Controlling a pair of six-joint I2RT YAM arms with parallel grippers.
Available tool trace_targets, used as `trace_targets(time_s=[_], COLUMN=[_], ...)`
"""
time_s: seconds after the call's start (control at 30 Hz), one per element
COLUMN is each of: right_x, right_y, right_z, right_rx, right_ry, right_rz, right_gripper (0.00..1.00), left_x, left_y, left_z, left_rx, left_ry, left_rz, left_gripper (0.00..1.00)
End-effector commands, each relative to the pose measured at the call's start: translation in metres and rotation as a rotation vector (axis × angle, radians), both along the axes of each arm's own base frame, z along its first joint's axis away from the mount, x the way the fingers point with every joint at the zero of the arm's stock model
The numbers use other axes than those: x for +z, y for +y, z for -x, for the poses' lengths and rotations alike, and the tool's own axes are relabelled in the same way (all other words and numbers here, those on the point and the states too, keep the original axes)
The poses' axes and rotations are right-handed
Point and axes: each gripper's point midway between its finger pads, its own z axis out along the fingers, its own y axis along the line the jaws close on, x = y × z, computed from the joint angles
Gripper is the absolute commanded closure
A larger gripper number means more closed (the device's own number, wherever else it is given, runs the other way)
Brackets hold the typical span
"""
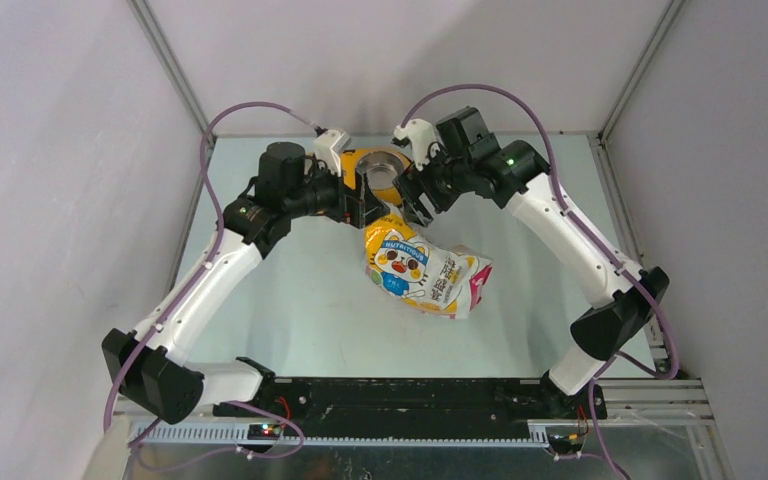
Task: Serve the pet food
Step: Open the pet food bag at the center of the board.
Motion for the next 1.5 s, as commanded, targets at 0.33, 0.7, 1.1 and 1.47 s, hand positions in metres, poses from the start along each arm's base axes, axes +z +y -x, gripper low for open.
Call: trace_targets(time_s=[0.33, 0.7, 1.1, 1.47], right_x=[0.001, -0.004, 0.032, 0.029], right_y=[-0.001, 0.002, 0.001, 0.001], right_z=[-0.004, 0.001, 0.010, 0.010], right_rx=[0.004, 0.009, 0.022, 0.022], right_ry=[-0.006, -0.031, -0.091, -0.092], right_rz=[-0.004, 0.063, -0.023, -0.011], right_gripper=[0.21, 0.22, 0.20, 0.20], left_x=[0.010, 0.011, 0.011, 0.010], left_y=[-0.014, -0.014, -0.014, -0.014], left_z=[0.013, 0.014, 0.013, 0.013], left_rx=[-0.065, -0.066, -0.066, -0.065], left_ry=[0.005, 0.003, 0.005, 0.007], left_rz=[0.052, 0.051, 0.051, 0.052], left_gripper=[0.00, 0.00, 0.00, 0.00])
